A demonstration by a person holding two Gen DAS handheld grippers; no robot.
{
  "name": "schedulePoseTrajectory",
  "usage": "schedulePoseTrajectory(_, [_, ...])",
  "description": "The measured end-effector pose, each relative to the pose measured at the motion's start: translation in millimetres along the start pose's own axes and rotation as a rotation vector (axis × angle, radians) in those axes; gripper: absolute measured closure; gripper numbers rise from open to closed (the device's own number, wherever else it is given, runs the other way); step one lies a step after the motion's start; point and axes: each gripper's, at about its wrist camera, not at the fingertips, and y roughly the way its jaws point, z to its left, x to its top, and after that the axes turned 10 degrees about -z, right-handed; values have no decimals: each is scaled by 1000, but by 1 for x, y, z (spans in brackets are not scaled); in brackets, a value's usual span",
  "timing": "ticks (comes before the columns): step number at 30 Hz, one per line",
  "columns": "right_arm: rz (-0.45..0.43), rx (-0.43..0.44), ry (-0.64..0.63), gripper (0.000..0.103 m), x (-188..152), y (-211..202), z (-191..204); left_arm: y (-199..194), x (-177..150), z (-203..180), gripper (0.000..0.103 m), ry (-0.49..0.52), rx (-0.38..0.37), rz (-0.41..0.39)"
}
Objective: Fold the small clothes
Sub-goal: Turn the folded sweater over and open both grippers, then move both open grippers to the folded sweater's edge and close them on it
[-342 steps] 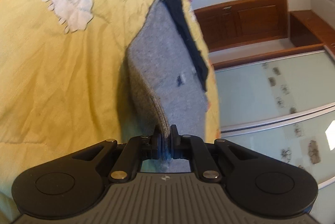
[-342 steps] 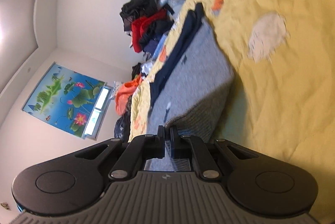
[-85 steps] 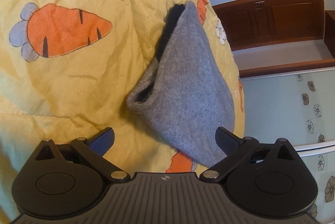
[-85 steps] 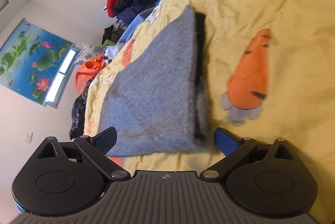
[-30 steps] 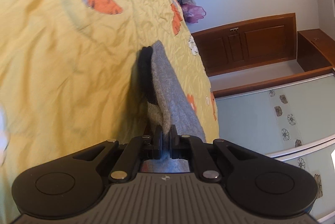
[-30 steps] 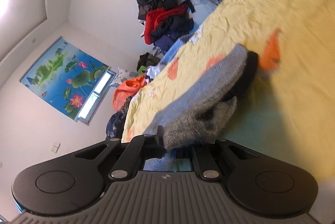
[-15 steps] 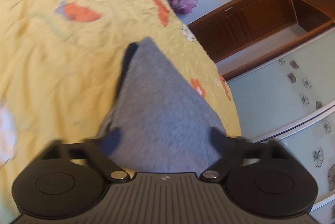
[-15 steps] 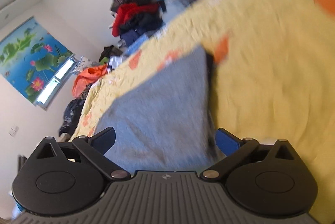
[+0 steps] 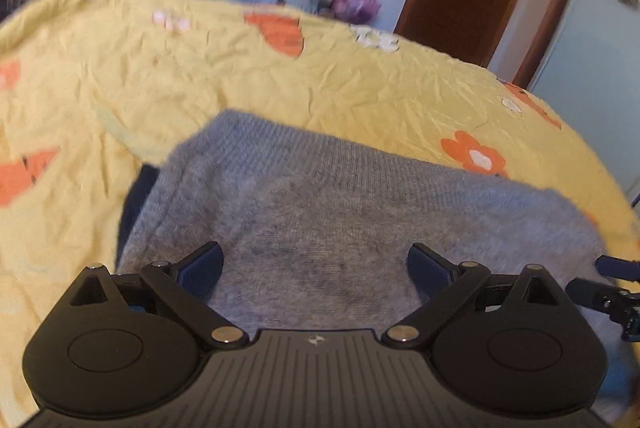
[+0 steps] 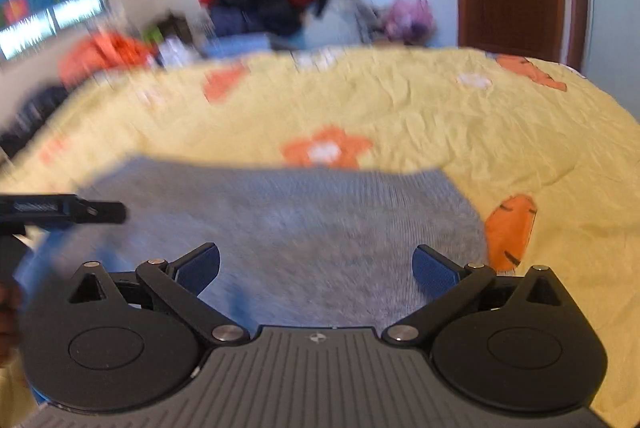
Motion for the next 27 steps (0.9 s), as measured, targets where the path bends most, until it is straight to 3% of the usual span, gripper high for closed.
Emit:
schedulePoseTrajectory(3, [-24,-21,-168,0,-29,-4,11,-10,-16,-10,2,103,43,-24])
schedulePoseTrajectory(7, [5,-62,-137,0,-26,-21,14,-23,-19,-15,2,100,83,-8])
schedulePoseTrajectory(10, [-41,-28,-59,0,-26,-51,15,-40,-22,-15,2,69,85,10])
schedulePoseTrajectory(12, [-54,-33,-85,0,-34,-66,25,-52,-27,-12,2,41,81,24])
schedulePoseTrajectory(16, [45,-38,-154,0,-64,-67,38,-74,-50,-18,1,117,92,60])
schedulePoseTrajectory(18, [8,-21,-102,0,-75,-72,28,-84,-61,-21,0,154,118,63])
schedulePoseTrajectory(27, [41,-22,-101,0,-69,-85,29,-118,-78,-16,0,97,138,71])
